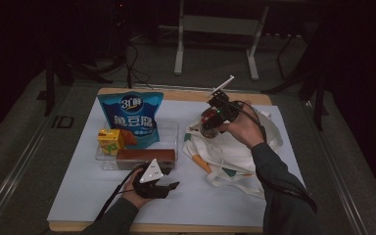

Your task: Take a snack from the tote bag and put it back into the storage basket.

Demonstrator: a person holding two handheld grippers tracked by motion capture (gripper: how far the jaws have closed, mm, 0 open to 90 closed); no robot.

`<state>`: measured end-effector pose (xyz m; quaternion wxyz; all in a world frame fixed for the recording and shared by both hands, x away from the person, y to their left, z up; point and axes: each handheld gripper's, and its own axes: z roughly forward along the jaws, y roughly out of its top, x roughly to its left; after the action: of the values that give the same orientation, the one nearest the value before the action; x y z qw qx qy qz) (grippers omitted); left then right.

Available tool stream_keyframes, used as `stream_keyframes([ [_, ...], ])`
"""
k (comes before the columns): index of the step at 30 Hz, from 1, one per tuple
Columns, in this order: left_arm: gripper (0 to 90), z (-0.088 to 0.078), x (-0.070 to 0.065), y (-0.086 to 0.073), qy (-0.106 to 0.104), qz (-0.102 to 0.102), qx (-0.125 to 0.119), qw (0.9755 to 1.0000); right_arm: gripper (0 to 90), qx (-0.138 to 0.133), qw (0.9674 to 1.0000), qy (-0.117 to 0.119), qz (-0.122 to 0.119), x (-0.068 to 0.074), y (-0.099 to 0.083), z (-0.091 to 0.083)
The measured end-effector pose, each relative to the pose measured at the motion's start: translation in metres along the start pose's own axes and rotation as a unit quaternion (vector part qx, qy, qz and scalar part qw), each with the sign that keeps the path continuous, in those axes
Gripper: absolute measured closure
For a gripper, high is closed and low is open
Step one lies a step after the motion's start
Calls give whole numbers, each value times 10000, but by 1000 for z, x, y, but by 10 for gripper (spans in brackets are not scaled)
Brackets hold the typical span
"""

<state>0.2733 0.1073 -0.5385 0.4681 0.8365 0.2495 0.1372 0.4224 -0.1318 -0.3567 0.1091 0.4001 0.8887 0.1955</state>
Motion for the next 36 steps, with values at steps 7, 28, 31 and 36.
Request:
stream_keyframes([
  [7,416,0,0,0,5,3,3,10000,256,-38,10000,25,-32,8,8,-1],
  [28,416,0,0,0,3,8,13,10000,255,-25,9996,182,-226,35,27,5],
  [31,416,0,0,0,-1,8,15,10000,255,-29,9995,207,-243,38,30,6],
  [36,416,0,0,0,-4,4,12,10000,255,-40,9994,240,-245,43,34,8],
])
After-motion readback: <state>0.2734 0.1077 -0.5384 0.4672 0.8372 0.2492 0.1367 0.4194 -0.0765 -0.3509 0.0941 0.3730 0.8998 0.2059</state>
